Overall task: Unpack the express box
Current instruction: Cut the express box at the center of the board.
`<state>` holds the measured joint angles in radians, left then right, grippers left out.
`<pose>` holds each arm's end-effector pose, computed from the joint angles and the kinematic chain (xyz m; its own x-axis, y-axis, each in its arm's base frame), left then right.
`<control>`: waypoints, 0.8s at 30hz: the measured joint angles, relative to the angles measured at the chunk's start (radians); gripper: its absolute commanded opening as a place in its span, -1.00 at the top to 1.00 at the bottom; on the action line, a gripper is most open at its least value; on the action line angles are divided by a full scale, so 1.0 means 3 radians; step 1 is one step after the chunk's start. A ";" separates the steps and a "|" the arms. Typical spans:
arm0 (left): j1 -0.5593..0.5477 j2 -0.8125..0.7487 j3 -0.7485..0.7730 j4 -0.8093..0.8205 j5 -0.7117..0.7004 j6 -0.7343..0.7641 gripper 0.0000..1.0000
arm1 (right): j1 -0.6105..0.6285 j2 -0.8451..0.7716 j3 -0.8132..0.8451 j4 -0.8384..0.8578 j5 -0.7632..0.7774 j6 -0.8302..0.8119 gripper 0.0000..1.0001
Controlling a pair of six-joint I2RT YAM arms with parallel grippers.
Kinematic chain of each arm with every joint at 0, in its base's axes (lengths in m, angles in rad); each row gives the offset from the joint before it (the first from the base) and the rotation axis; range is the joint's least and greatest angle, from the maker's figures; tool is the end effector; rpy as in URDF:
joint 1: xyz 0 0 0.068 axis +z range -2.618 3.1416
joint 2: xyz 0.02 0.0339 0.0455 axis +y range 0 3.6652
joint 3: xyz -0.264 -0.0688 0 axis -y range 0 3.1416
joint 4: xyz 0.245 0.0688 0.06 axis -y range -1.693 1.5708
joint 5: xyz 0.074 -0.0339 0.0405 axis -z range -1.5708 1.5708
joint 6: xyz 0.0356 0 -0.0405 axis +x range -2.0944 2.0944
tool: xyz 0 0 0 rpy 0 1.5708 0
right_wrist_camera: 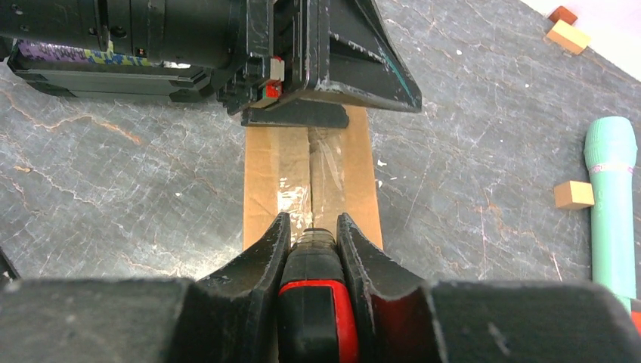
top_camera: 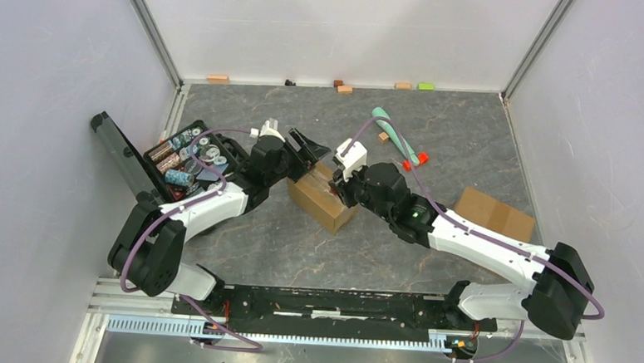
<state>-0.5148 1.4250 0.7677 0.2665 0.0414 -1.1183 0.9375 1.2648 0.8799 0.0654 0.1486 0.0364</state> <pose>0.2722 -0.1557 0.2308 -0.6173 -0.6832 -0.3901 -0.0685 0.5407 -0.8384 0.1781 0.2337 0.2946 -0.2117 -0.2276 -0.9505 -0.7068 0.7073 -0.0119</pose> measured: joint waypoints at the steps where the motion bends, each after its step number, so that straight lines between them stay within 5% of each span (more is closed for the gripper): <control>1: 0.0000 0.0000 0.0000 -0.0001 -0.0015 -0.0006 -0.72 | 0.0000 -0.0023 0.0000 -0.0033 0.0011 0.0017 1.00; 24: -0.0009 0.0071 0.0011 0.0070 -0.0041 -0.0100 -0.72 | -0.0001 -0.0427 -0.0221 -0.0235 0.0135 0.0173 1.00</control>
<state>-0.5175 1.4464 0.7712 0.2874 0.0292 -1.1484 0.9371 1.1366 0.8135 -0.0051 0.1890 0.0883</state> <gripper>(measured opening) 0.852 0.292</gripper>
